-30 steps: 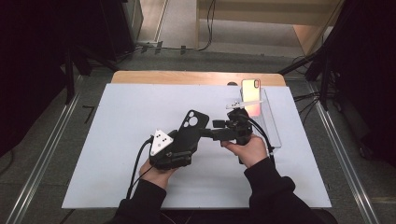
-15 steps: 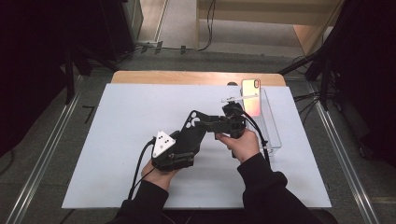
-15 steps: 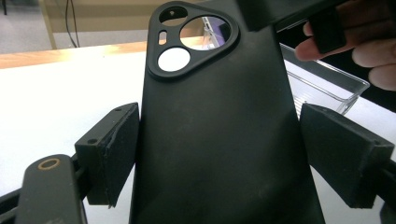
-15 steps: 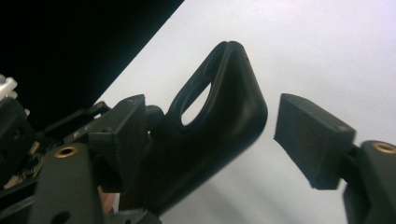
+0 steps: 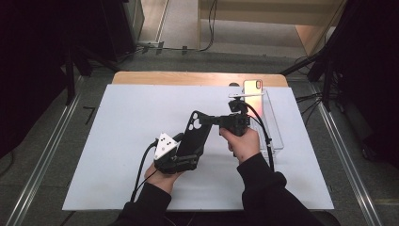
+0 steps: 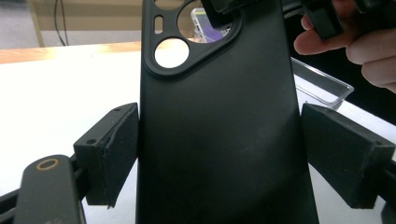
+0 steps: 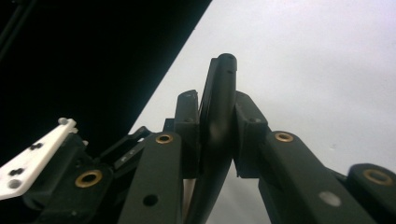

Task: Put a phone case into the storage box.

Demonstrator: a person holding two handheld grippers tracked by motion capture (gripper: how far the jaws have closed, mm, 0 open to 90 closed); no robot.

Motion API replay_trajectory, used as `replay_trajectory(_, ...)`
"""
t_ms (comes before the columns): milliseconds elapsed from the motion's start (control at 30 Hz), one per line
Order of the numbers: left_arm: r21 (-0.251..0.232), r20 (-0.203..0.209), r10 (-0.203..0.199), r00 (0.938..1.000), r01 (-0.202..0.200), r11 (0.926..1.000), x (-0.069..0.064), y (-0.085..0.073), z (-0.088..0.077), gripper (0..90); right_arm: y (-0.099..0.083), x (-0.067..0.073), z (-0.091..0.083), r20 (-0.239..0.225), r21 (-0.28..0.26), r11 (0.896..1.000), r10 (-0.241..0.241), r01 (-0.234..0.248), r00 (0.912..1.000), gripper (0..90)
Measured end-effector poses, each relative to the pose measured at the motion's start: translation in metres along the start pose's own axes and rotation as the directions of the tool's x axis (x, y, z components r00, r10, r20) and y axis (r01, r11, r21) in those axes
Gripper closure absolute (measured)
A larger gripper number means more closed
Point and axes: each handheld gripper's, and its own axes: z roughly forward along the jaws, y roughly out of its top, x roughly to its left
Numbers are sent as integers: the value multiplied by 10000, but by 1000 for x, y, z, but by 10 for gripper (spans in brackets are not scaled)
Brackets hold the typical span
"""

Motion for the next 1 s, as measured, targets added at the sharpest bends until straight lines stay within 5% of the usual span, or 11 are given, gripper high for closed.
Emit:
replay_trajectory(533,451,449,-49,9990,28,9990,2,12,-5,148,3,9,-9,-424,-38,10000,-81,80,9991,769)
replay_trajectory(733,888,650,-350,9973,292,9956,6,22,-10,150,3,11,-16,94,-215,9980,-595,597,9982,769)
replay_trajectory(1000,1979,1104,-918,9896,686,9778,15,29,-9,154,1,16,-19,792,-142,9907,-1337,1353,9879,768)
